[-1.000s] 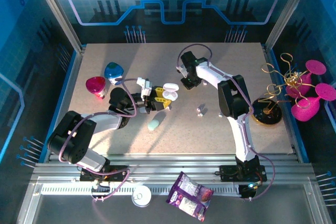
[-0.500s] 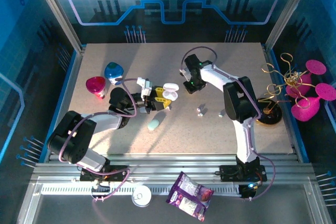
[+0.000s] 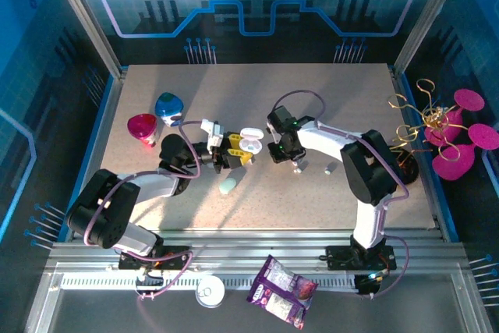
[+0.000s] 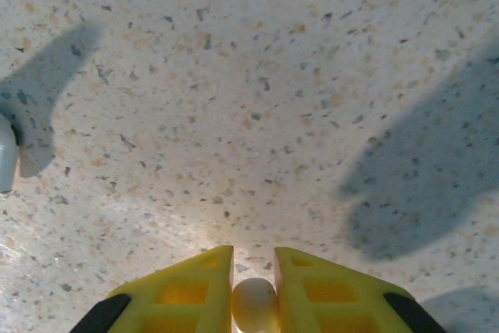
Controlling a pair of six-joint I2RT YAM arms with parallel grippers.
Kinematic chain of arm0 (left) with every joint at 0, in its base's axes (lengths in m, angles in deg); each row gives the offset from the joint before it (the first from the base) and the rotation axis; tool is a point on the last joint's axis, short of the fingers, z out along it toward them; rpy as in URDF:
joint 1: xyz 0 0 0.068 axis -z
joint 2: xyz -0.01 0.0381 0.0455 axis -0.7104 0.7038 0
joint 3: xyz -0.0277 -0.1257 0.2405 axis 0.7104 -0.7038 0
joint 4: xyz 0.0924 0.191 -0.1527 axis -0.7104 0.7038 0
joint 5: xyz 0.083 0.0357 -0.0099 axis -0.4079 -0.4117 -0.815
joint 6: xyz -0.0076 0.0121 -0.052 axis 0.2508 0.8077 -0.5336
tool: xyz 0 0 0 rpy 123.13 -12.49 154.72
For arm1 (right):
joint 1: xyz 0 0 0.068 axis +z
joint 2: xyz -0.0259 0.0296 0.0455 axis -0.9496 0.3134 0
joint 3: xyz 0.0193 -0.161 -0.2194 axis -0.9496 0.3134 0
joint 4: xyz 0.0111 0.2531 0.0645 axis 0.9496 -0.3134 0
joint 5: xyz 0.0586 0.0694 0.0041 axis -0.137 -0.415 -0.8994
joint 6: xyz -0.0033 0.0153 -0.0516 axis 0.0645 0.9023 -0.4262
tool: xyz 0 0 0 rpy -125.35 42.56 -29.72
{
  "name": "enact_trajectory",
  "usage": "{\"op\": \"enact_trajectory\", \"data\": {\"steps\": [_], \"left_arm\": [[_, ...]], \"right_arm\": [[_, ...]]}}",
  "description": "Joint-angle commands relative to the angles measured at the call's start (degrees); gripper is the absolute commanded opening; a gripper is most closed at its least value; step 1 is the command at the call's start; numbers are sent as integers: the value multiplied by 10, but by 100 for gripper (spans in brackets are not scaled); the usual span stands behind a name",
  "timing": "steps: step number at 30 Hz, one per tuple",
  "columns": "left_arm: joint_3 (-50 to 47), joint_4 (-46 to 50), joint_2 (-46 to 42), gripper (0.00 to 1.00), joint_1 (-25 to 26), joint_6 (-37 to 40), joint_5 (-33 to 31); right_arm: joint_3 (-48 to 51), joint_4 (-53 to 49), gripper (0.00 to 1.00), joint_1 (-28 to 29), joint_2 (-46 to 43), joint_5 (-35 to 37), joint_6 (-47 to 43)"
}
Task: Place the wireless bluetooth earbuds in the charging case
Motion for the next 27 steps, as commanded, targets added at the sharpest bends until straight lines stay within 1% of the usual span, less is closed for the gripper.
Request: {"op": "enact_trajectory", "data": {"steps": [1,8,13,16,20,24,27], "left_arm": [[-10,-24,-16,34,-5,16,8],[-14,-23,-21,34,-5,17,7],[-13,-23,-23,34,-5,17,7],[-13,-23,-22,34,-5,17,7],[-11,-23,-27,34,-5,17,9],[-13,-23,-37,34,-5,17,9],[-18,-23,-49,34,-6,17,10]], "right_arm": [[-5,5,18,8,2,34,41],[-52,-31,21,8,49,50,11],[-80,-60,27,10,65,58,-13],[-92,-78,32,16,65,69,-42],[-104,-109,34,28,65,120,-69],[-120,-135,36,44,69,154,-71],[-138,-157,34,58,80,169,-74]]}}
